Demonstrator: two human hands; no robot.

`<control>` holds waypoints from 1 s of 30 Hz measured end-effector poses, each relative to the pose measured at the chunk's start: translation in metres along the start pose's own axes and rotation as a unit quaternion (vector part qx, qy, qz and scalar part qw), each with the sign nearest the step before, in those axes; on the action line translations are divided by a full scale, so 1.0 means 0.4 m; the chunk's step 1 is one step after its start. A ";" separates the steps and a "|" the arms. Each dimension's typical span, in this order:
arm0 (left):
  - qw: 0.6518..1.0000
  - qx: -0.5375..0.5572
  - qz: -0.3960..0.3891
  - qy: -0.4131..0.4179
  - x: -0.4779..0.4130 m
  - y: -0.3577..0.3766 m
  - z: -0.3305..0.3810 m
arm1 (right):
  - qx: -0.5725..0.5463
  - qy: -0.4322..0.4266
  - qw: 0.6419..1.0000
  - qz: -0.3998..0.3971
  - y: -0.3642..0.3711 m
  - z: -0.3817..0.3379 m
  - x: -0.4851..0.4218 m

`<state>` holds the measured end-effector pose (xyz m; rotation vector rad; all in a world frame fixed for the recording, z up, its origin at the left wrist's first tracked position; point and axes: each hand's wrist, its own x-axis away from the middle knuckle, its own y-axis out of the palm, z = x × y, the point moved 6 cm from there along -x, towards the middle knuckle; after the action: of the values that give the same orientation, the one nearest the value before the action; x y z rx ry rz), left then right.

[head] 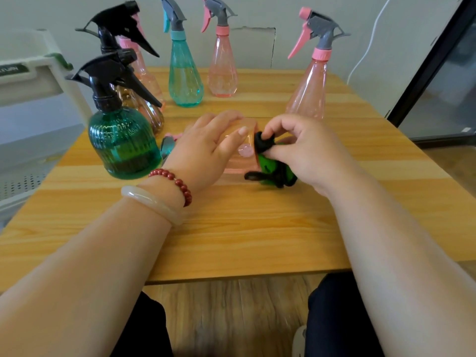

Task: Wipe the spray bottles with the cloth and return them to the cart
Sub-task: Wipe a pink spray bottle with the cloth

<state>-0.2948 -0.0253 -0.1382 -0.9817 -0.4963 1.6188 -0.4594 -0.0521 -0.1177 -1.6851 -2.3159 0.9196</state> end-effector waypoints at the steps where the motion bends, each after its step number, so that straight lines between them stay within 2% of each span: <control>1: 1.000 0.000 -0.001 0.001 0.000 -0.001 0.001 | 0.032 0.007 0.999 -0.037 0.002 -0.001 0.004; 3: 1.000 0.002 -0.007 -0.007 -0.003 0.002 0.001 | 0.060 0.020 0.996 -0.070 0.005 0.005 0.012; 6: 1.000 -0.002 -0.007 -0.008 -0.002 0.002 0.004 | -0.012 0.002 1.000 0.010 -0.005 -0.001 0.004; 7: 1.000 0.000 -0.004 -0.006 -0.001 0.001 0.004 | -0.018 -0.004 1.000 0.014 -0.005 -0.006 0.002; 11: 1.000 0.004 -0.002 -0.006 0.000 -0.001 0.003 | 0.131 0.017 0.985 -0.113 0.009 0.003 0.014; 13: 1.000 -0.002 -0.007 -0.006 -0.003 0.003 0.003 | 0.160 0.003 0.984 -0.082 0.007 0.000 0.016; 15: 1.000 0.000 -0.006 -0.004 -0.005 0.004 0.000 | 0.060 -0.010 0.998 -0.004 0.000 -0.013 0.015; 17: 1.000 0.001 -0.001 0.001 -0.005 0.004 -0.004 | 0.001 -0.003 1.000 0.022 -0.006 -0.014 0.012; 21: 1.000 -0.006 -0.012 0.005 -0.005 0.002 -0.004 | 0.185 0.020 0.977 -0.101 0.013 -0.001 0.017; 23: 1.000 -0.005 -0.014 0.004 -0.006 0.004 -0.004 | 0.203 0.007 0.976 -0.085 0.011 -0.011 0.021; 26: 1.000 -0.003 -0.008 0.004 -0.007 0.003 -0.008 | 0.110 0.001 0.994 -0.016 -0.007 -0.024 0.017; 27: 1.000 -0.001 -0.006 0.005 -0.006 0.003 -0.009 | 0.104 0.011 0.994 -0.022 -0.008 -0.021 0.014; 30: 1.000 -0.007 -0.009 0.010 -0.006 0.003 -0.003 | 0.198 0.036 0.975 -0.089 0.010 -0.002 0.012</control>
<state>-0.2945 -0.0280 -0.1388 -0.9994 -0.5016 1.5900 -0.4575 -0.0468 -0.1205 -1.3046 -2.0249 1.1659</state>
